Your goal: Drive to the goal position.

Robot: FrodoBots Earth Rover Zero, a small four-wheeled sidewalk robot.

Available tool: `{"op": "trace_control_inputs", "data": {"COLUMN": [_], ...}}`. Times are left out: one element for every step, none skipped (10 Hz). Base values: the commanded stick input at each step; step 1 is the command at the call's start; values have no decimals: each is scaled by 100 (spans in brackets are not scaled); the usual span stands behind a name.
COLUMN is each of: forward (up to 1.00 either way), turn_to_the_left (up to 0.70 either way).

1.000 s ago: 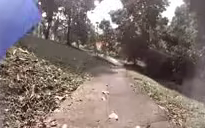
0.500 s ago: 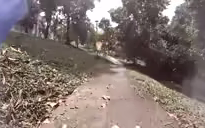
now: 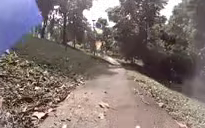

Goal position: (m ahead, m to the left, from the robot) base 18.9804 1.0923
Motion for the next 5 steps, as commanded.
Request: {"op": "trace_control_inputs", "data": {"forward": [50, 50, 50, 50, 50], "turn_to_the_left": [0, 0, 0, 0, 0]}}
